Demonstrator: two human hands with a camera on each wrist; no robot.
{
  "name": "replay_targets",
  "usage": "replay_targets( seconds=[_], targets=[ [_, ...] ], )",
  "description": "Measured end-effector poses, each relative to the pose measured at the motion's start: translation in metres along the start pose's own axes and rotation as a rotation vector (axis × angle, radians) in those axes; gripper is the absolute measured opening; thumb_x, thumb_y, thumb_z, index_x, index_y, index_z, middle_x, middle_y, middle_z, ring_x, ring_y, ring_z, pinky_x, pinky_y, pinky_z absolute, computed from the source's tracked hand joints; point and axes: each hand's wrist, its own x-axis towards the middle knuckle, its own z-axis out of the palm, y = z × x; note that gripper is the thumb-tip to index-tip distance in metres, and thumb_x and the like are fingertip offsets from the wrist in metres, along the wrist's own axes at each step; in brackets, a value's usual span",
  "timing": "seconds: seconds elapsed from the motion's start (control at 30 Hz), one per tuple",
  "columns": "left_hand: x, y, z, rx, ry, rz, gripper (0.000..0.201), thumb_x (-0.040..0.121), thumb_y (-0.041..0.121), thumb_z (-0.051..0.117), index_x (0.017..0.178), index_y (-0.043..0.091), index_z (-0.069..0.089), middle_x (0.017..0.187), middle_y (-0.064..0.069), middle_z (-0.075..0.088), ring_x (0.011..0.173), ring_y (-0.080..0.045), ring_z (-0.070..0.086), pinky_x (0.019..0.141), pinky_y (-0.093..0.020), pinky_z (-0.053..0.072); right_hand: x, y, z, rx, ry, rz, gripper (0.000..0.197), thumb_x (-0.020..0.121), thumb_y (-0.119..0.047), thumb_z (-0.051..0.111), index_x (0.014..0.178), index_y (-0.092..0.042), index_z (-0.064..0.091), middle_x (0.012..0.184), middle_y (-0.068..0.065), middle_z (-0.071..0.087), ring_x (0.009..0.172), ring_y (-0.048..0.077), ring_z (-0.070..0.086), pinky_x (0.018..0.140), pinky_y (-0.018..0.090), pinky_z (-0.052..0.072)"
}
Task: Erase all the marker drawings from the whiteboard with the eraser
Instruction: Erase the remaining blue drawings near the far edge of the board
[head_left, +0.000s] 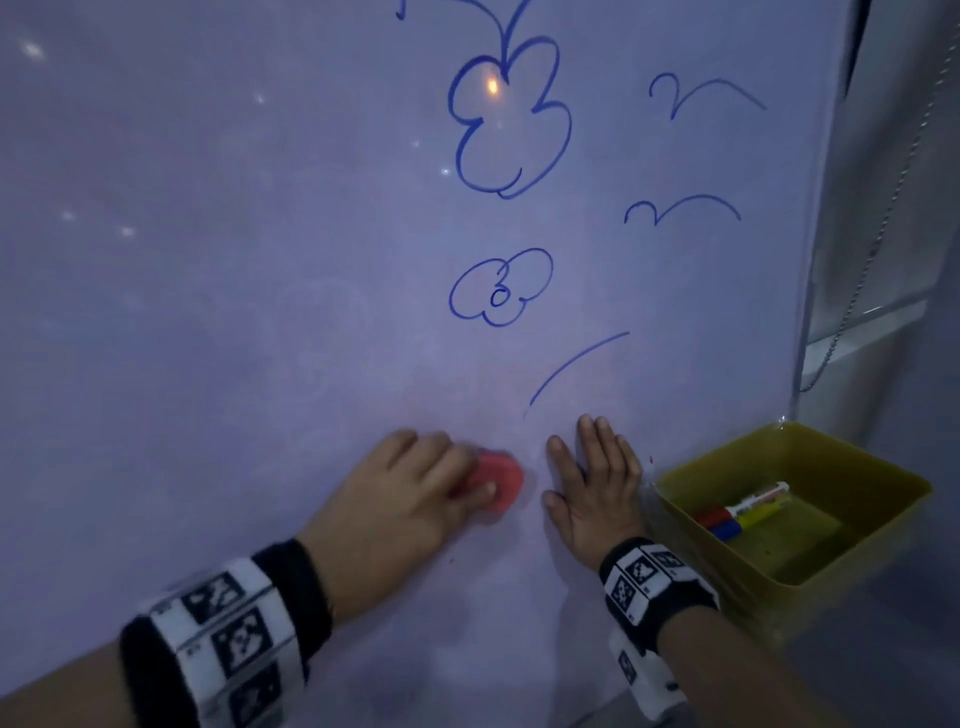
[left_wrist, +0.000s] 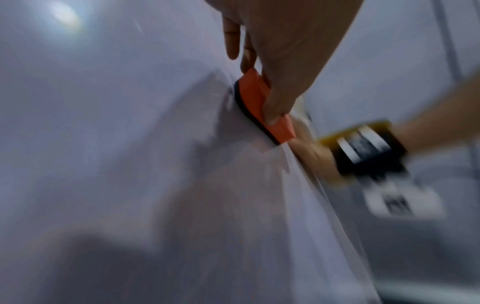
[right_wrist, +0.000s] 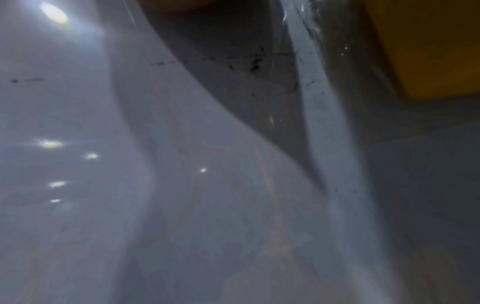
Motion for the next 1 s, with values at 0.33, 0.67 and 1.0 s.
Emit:
replay_targets(
  seconds=[0.33, 0.67, 1.0],
  targets=[
    [-0.023, 0.013, 0.007, -0.007, -0.011, 0.026, 0.037, 0.093, 0.013, 0.037, 0.093, 0.023, 0.072, 0.091, -0.001, 0.068, 0.089, -0.024, 0.047, 0.084, -0.036, 0.035, 0.0, 0.0, 0.001, 0.012, -0.002, 0.003, 0.055, 0.1, -0.043, 0.012, 0.15, -0.023, -0.001, 0.156, 0.005, -0.011, 0.144, 0.022, -0.005, 0.114, 0.039, 0.004],
    [0.031, -0.051, -0.037, 0.12, -0.014, 0.145, 0.041, 0.096, 0.012, 0.031, 0.096, 0.024, 0.071, 0.089, -0.004, 0.066, 0.077, -0.024, 0.06, 0.079, -0.036, 0.038, -0.001, 0.0, 0.0, 0.005, -0.004, -0.005, 0.055, 0.1, -0.041, 0.013, 0.15, -0.021, 0.0, 0.157, 0.008, -0.008, 0.144, 0.024, -0.003, 0.114, 0.04, 0.005],
    [0.062, -0.084, -0.062, 0.129, -0.057, 0.111, 0.03, 0.088, 0.022, 0.044, 0.102, 0.03, 0.069, 0.086, -0.004, 0.064, 0.071, -0.025, 0.059, 0.069, -0.036, 0.039, 0.002, -0.002, -0.005, 0.006, -0.036, 0.008, 0.055, 0.1, -0.041, 0.013, 0.15, -0.021, 0.002, 0.157, 0.008, -0.005, 0.144, 0.024, -0.002, 0.114, 0.039, 0.004]
  ],
)
